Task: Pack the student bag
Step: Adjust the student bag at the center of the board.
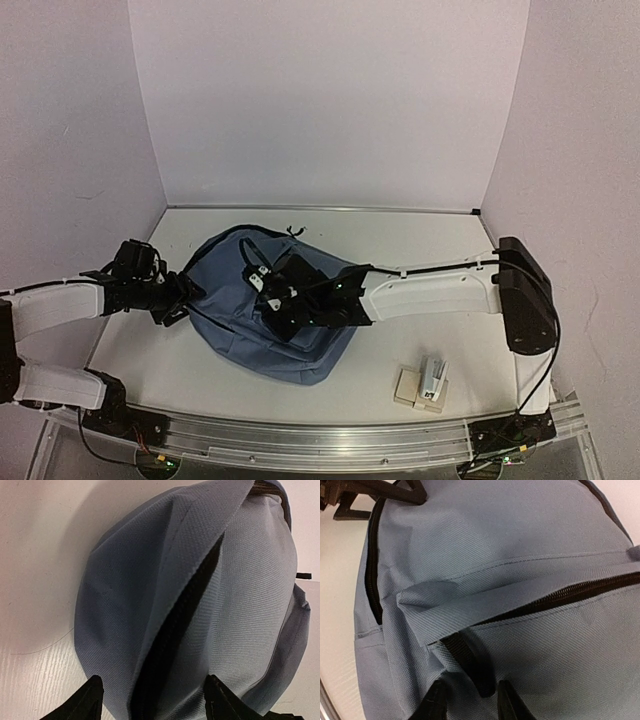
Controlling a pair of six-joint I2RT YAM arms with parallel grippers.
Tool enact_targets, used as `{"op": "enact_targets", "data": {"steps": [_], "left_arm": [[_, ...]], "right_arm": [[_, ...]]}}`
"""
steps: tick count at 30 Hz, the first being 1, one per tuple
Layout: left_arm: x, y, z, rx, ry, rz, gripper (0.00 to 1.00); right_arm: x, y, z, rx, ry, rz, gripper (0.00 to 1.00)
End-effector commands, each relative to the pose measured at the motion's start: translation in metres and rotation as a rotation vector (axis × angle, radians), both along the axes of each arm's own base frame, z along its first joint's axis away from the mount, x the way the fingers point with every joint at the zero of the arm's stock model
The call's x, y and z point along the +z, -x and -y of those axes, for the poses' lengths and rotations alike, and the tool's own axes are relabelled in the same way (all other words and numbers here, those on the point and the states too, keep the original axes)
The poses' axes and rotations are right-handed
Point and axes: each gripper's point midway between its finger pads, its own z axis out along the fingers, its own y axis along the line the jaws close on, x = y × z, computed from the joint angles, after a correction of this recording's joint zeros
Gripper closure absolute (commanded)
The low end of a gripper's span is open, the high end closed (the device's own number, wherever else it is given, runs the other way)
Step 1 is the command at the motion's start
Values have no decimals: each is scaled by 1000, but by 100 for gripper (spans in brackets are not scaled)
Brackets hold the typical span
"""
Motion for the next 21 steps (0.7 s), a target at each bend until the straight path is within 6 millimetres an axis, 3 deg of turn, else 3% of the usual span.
{"op": "enact_targets", "data": {"steps": [1, 4, 9, 14, 21], "left_arm": [[1, -12, 7, -3, 40, 51, 47], [-5, -13, 4, 6, 19, 49, 69], [-17, -9, -5, 37, -22, 35, 98], [-22, -7, -12, 41, -70, 28, 100], [-20, -7, -17, 42, -103, 41, 100]], "right_arm": [[14, -20, -5, -63, -18, 110, 84], [18, -24, -2, -98, -47, 135, 99], [31, -34, 11, -195, -113, 181, 100], [57, -35, 16, -227, -167, 200, 100], [73, -50, 29, -310, -163, 275, 100]]}}
